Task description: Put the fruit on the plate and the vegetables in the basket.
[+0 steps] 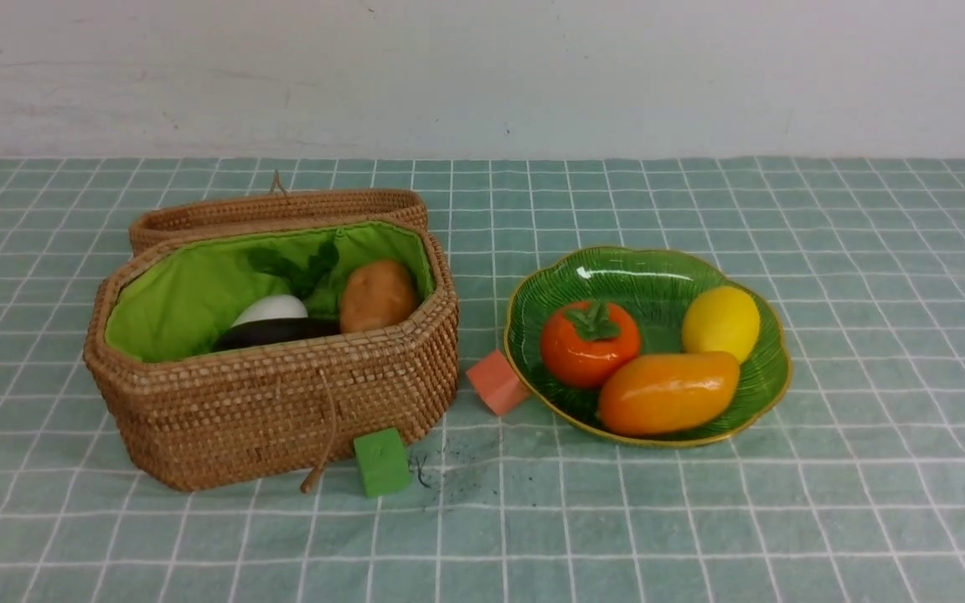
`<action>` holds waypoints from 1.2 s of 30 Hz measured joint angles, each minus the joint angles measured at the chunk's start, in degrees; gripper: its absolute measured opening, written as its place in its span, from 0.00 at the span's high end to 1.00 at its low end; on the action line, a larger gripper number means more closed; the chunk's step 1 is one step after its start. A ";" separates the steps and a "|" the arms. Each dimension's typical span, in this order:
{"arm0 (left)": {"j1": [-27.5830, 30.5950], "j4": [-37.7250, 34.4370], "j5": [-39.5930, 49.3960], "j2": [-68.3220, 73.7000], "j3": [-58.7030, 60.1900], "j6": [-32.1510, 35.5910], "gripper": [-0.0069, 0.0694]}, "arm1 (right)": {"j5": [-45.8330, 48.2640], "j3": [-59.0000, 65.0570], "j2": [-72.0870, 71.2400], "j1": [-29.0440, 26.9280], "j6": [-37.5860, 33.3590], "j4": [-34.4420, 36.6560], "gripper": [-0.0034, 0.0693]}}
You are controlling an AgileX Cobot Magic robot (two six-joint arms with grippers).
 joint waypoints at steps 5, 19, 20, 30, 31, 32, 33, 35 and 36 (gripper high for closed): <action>0.00 0.00 0.00 0.00 0.00 0.00 0.60 | 0.00 0.00 0.00 0.00 0.00 0.00 0.79; -0.23 0.00 -0.16 0.00 0.00 0.00 0.60 | -0.06 0.00 0.00 0.00 0.00 0.10 0.77; -0.39 0.00 -0.21 0.00 0.00 0.00 0.60 | -0.06 0.00 0.00 0.00 0.00 0.10 0.77; -3.09 0.00 -1.44 0.00 0.10 0.00 0.60 | -0.11 0.05 0.00 0.00 0.00 0.10 0.75; -3.09 0.00 -1.63 0.00 0.10 0.00 0.60 | -0.12 0.05 0.00 0.00 0.00 0.10 0.75; -3.09 0.00 -1.63 0.00 0.10 0.00 0.60 | -0.12 0.05 0.00 0.00 0.00 0.10 0.75; -3.09 0.00 -1.63 0.00 0.10 0.00 0.60 | -0.12 0.05 0.00 0.00 0.00 0.10 0.75; -3.09 0.00 -1.63 0.00 0.10 0.00 0.60 | -0.12 0.05 0.00 0.00 0.00 0.10 0.75; -3.09 0.00 -1.63 0.00 0.10 0.00 0.60 | -0.12 0.05 0.00 0.00 0.00 0.15 0.75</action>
